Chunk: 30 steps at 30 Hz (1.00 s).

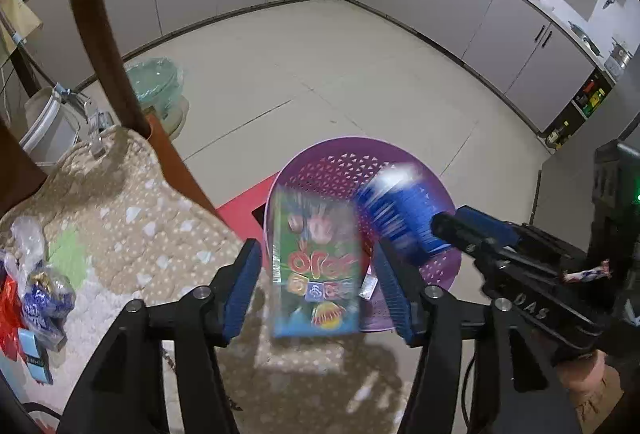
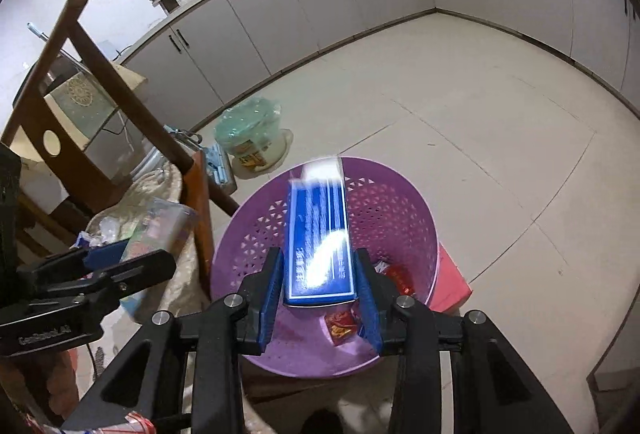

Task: Collect trash
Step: 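Carry both boxes over the purple basket and open both tools, then move both tools back toward the remaining trash on the bed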

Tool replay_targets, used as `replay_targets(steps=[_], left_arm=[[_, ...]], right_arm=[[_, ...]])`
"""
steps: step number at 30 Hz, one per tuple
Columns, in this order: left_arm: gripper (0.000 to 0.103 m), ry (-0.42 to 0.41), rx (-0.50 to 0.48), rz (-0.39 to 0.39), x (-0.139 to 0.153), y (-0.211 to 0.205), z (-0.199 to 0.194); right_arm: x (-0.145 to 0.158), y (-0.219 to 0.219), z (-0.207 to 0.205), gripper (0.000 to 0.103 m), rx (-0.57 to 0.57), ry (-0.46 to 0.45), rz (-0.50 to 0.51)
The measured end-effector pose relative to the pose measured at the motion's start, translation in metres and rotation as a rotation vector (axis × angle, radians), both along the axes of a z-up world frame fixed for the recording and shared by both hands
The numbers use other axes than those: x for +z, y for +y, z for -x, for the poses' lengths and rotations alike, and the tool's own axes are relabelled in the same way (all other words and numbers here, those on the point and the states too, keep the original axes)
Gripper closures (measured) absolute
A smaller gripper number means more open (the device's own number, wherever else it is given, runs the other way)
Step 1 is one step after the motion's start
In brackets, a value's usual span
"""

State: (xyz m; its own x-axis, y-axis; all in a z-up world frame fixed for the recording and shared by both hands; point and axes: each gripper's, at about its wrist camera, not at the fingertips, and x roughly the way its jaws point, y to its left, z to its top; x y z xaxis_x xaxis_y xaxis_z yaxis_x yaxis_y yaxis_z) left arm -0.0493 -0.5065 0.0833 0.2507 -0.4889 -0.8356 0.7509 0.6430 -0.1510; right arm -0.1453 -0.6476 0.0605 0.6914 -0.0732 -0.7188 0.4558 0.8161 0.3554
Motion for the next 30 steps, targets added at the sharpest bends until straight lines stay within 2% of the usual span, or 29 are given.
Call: replay_targets(steps=[1, 3, 11, 17, 23, 27, 30], left_arm=[[0.036, -0.008, -0.004, 0.006, 0.002, 0.001, 0.001], [0.035, -0.036, -0.007, 0.008, 0.006, 0.005, 0.006], [0.034, -0.046, 0.034, 0.01, 0.014, 0.042, 0.021], [0.034, -0.044, 0.104, -0.014, 0.008, 0.1, 0.024], [0.034, -0.041, 0.263, -0.023, 0.0, 0.198, 0.004], [0.034, -0.034, 0.428, -0.041, -0.009, 0.276, -0.025], [0.034, 0.013, 0.552, -0.009, -0.014, 0.33, -0.053]], right_arm=[[-0.002, -0.001, 0.0, 0.058, -0.001, 0.003, -0.002], [-0.005, -0.003, 0.0, 0.048, -0.006, 0.005, -0.003], [-0.001, 0.011, 0.012, 0.043, -0.01, 0.004, 0.0], [0.01, 0.033, 0.016, 0.039, 0.011, 0.002, 0.019], [0.021, 0.071, 0.012, 0.035, 0.059, 0.01, 0.038], [0.025, 0.104, 0.001, 0.031, 0.113, 0.025, 0.055], [0.024, 0.136, -0.017, 0.029, 0.175, 0.041, 0.054]])
